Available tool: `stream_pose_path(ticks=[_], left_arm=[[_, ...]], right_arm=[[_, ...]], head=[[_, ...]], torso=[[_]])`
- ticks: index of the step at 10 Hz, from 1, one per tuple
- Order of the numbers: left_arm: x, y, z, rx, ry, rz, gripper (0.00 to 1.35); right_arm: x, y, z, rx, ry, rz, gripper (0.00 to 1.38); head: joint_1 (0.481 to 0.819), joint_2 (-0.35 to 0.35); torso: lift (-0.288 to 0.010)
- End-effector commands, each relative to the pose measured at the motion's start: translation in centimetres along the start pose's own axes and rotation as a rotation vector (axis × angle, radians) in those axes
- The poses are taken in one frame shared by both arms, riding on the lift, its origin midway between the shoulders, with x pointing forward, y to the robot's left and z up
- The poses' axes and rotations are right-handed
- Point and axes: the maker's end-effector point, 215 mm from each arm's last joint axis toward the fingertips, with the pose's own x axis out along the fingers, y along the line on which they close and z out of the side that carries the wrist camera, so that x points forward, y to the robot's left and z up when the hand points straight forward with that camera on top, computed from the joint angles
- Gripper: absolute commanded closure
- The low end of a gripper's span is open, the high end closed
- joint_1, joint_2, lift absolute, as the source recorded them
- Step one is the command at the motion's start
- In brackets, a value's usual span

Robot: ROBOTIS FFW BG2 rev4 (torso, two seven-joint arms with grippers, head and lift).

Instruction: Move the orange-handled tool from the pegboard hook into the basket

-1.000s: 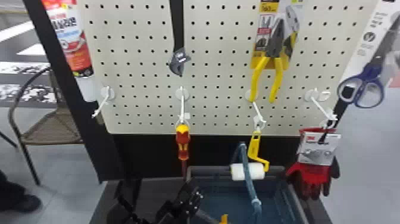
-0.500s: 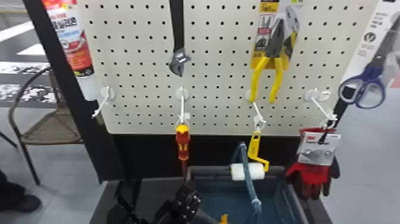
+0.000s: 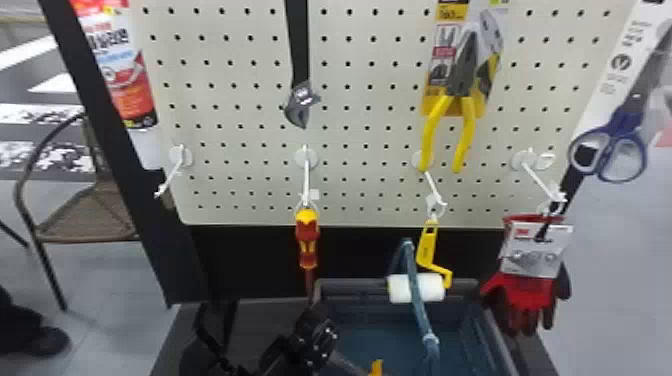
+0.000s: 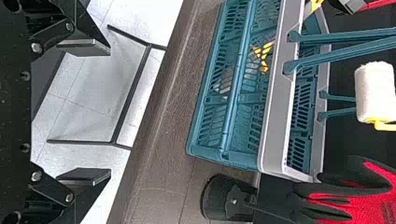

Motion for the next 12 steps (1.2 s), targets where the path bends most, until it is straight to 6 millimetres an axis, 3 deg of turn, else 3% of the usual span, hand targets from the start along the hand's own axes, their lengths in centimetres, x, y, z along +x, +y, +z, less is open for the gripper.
stream_pose_path(ticks=[1, 12], left_arm=[[-0.23, 0.04, -0.06, 0.003, 0.003, 0.004, 0.18], [-0.46, 0.13, 0.33, 0.019, 0.013, 0.01, 0.18]], right_arm=[[0.0, 0.01, 0.0, 0.001, 0.0, 0.0, 0.35], [0.0, 0.05, -0.26, 0.003, 0.004, 0.0, 0.35]], head=[[0.549, 0.0], [0.549, 0.0]], torso=[[-0.1], [-0.1]])
